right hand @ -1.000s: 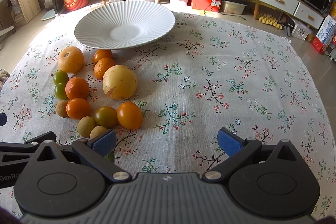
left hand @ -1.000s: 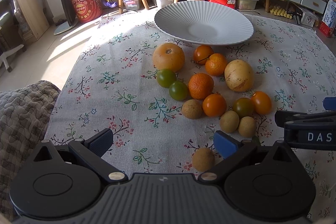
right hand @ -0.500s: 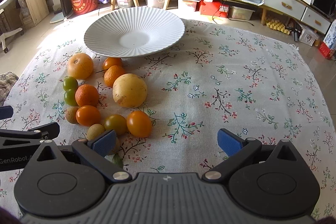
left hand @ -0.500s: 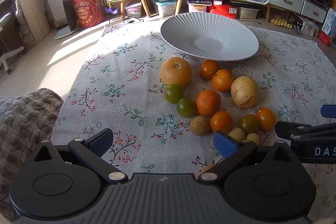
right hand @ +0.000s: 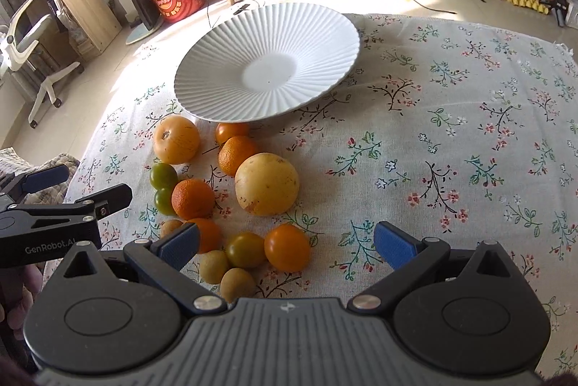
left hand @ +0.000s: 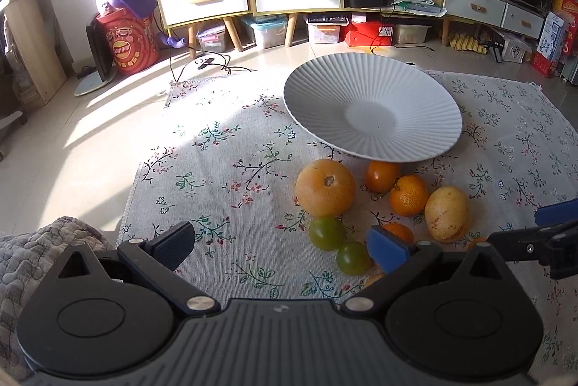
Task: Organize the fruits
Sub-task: 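Move the right tool to the pale yellow pomelo while the left tool approaches the orange grapefruit, then close the right tool on the pomelo while the left tool closes on the grapefruit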
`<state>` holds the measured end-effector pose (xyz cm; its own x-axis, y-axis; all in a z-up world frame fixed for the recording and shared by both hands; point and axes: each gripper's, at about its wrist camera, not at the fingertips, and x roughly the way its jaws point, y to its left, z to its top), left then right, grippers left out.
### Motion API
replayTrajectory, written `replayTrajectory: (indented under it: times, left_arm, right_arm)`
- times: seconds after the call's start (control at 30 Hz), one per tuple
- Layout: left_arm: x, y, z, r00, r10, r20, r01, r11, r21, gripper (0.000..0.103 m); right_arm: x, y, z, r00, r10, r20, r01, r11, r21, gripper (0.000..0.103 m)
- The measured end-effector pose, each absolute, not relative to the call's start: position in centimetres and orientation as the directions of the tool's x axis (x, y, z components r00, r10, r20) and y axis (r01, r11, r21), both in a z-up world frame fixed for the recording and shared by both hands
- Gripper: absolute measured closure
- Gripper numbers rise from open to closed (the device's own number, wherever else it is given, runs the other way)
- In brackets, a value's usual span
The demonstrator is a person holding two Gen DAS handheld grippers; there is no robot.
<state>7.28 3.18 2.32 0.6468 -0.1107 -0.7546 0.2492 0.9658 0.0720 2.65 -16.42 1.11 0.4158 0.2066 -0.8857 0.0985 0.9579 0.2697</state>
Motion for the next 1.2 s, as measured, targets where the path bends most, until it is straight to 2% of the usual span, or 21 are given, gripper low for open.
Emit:
replayTrajectory:
  times: [0.1, 0.23, 0.3, 0.37, 0.57, 0.83, 1.2]
  left_arm:
    - [8.5, 2.9, 2.0, 0.646, -0.143, -0.750, 0.289, 0.955, 0.067, 0.011]
    - [9.2, 2.7, 1.4, 0.661, -0.185, -0.727, 0.338, 0.939, 0.069, 0.012]
    - [9.7, 2.7, 0.9, 0.664, -0.205, -0.720, 0.351, 0.934, 0.058, 0.015]
    - [10.2, 2.7, 0.7, 0.663, -0.222, -0.715, 0.362, 0.931, 0.046, 0.024]
    - [10.8, 2.4, 0.1, 0.650, -0.262, -0.713, 0.385, 0.923, 0.012, 0.039]
    - [11.4, 2.3, 0.0, 0.634, -0.301, -0.713, 0.398, 0.917, -0.033, 0.049]
    - [11.6, 1.7, -0.2, 0.624, -0.302, -0.721, 0.420, 0.907, -0.017, 0.049]
  right_arm:
    - [3.5, -16.9, 0.6, 0.391, 0.255, -0.884, 0.130, 0.936, 0.327, 0.002]
    - [4.6, -17.5, -0.2, 0.380, 0.293, -0.878, 0.178, 0.908, 0.380, 0.018]
    - [5.1, -17.6, -0.5, 0.367, 0.335, -0.868, 0.195, 0.884, 0.424, 0.022]
    - [5.5, -17.5, -0.9, 0.359, 0.365, -0.859, 0.201, 0.869, 0.453, 0.030]
    - [6.2, -17.7, -1.7, 0.347, 0.410, -0.843, 0.232, 0.834, 0.501, 0.044]
    - [6.2, -18.4, -2.0, 0.353, 0.420, -0.836, 0.266, 0.812, 0.520, 0.054]
    - [5.9, -18.3, -1.9, 0.368, 0.403, -0.838, 0.289, 0.807, 0.515, 0.056]
